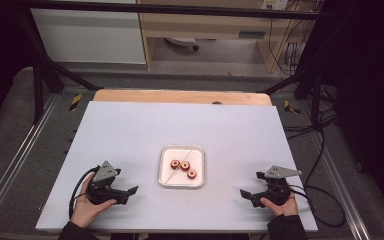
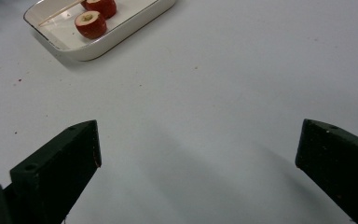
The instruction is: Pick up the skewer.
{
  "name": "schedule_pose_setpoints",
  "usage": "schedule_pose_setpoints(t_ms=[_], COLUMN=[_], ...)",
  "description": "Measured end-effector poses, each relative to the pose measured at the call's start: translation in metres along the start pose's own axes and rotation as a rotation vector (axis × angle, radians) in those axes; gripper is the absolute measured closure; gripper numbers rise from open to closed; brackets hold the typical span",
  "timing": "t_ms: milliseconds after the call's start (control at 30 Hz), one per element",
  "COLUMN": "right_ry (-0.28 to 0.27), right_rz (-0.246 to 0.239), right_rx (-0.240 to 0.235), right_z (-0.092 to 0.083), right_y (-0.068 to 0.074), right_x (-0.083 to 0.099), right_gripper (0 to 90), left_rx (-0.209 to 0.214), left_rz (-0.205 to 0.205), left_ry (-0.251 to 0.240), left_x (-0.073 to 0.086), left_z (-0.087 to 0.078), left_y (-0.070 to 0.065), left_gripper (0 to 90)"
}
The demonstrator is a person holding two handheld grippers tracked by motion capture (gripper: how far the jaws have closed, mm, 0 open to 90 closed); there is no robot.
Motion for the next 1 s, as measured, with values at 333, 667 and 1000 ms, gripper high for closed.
schedule_pose_setpoints(t_ms=[333, 667, 1000], right_ry=[0.003, 0.002, 0.007], right_rz=[-0.008, -0.004, -0.006], right_rx=[0.001, 0.002, 0.004], right_z=[0.000, 0.000, 0.000], right_y=[-0.001, 0.000, 0.000], right_x=[0.000, 0.000, 0.000], right_gripper=[0.7, 0.7, 0.7], left_rx=[0.006, 0.003, 0.000], left_rz=[0.012, 0.001, 0.012], left_ry=[0.018, 0.010, 0.020], left_x=[-0.008, -0.019, -0.035], left_z=[0.006, 0.005, 0.009], left_y=[-0.010, -0.014, -0.023], left_gripper=[9.1, 9.1, 9.2])
Point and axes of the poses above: each handheld gripper's, and its own axes: z roughly forward along the jaws, x roughly out of its underside, y roughly to its left, the point moved 1 cm from there along z, roughly forward along the jaws, and after that the axes turned 4 degrees about y, right-handed, at the moved point
